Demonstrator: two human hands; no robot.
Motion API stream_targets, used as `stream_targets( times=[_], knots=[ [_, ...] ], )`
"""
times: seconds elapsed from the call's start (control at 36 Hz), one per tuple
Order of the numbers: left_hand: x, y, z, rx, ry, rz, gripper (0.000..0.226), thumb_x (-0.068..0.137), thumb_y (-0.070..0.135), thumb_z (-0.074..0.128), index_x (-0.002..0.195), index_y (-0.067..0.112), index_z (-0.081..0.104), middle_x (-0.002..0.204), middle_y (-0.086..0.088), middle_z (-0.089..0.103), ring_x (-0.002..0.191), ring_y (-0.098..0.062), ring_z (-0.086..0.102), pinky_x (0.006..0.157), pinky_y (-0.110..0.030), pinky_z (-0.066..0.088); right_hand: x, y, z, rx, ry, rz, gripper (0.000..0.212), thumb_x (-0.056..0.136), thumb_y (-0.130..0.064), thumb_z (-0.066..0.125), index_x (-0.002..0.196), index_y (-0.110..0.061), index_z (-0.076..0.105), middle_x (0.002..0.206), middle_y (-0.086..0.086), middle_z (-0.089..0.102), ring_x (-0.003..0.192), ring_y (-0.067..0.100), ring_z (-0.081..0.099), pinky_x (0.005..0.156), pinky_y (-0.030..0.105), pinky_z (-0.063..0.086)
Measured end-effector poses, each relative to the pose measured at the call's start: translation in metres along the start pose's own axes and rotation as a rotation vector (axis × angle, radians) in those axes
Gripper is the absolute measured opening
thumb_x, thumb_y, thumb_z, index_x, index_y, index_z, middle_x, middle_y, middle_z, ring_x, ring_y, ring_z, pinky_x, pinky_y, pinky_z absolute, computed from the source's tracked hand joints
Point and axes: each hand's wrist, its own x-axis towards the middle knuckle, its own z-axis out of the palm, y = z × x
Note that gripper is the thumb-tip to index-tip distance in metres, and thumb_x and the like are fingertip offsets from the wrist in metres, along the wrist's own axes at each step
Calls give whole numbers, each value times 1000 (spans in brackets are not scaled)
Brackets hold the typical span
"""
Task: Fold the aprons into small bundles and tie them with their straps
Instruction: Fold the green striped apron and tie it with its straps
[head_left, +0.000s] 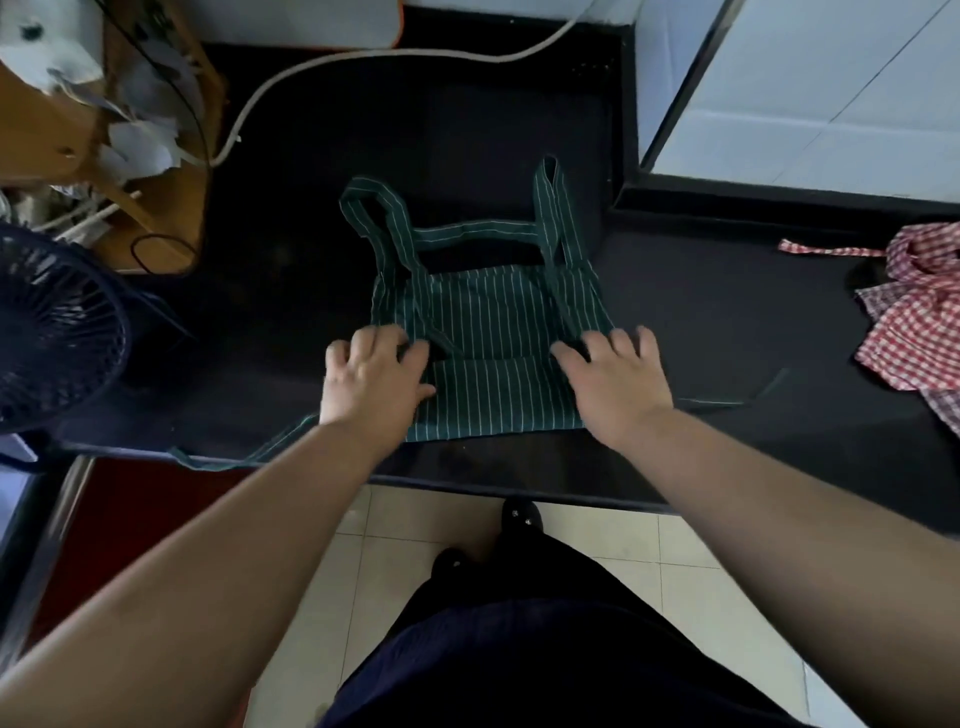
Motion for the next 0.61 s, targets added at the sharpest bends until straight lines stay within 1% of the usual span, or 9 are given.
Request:
stream_targets(
  times=[0.06,0.11,0.14,0.19,0.28,0.36,0.44,0.53,0.61],
  knots=[
    [-11,7,15,-100,80,74,55,89,11,59,141,21,44,142,-9,41,131,-33,32,106,-47,26,-6,-5,13,33,215,-29,56,77,2,63,130,-15,54,133,17,49,118,39,47,99,51,34],
    [-22,10,25,-191,51,86,60,92,8,53,148,23,36,147,-7,38,136,-29,29,113,-42,19,-10,-3,23,145,322,-70,37,69,0,76,105,-8,70,113,19,62,99,41,60,82,47,45],
    [-25,10,28,-242,30,68,54,99,19,46,150,24,30,151,-5,33,140,-26,25,116,-39,14,-12,-2,26,230,293,-82,32,80,-12,72,111,-7,68,119,19,60,106,42,57,85,48,42],
    [-27,6,33,-280,-50,68,61,99,49,31,154,25,17,157,-3,19,146,-20,11,119,-36,2,-12,0,28,260,96,-72,58,96,-50,42,142,-15,41,147,12,37,134,35,34,103,48,28],
    [-27,-2,32,-217,-169,144,97,77,82,20,154,26,0,160,0,4,148,-18,-3,118,-34,-7,-10,8,31,154,-24,-104,90,83,-78,30,152,-24,10,159,2,10,144,27,12,113,46,12],
    [-27,-4,26,-209,-218,166,106,76,78,46,154,27,-3,159,1,1,148,-19,-3,118,-35,-5,-8,11,26,111,-39,-144,96,80,-76,43,152,-25,8,159,1,9,144,26,15,115,45,10],
    [-22,-6,16,-272,-205,147,94,81,57,64,154,29,12,156,3,13,144,-20,12,118,-36,10,-5,14,10,120,-24,-171,71,91,-59,44,151,-27,20,157,-3,24,139,20,29,111,40,19],
    [-10,-16,2,-438,-250,108,68,86,33,65,147,25,37,144,3,32,134,-19,29,111,-32,29,0,18,-12,231,-103,-171,50,95,-47,42,142,-28,42,139,-2,52,126,22,48,103,37,33],
    [5,-28,-17,-556,-411,59,45,94,33,56,138,22,51,135,1,49,123,-18,47,100,-29,38,8,23,-32,289,-190,-125,45,95,-44,42,131,-21,52,120,2,61,110,25,55,81,32,46]
  ],
)
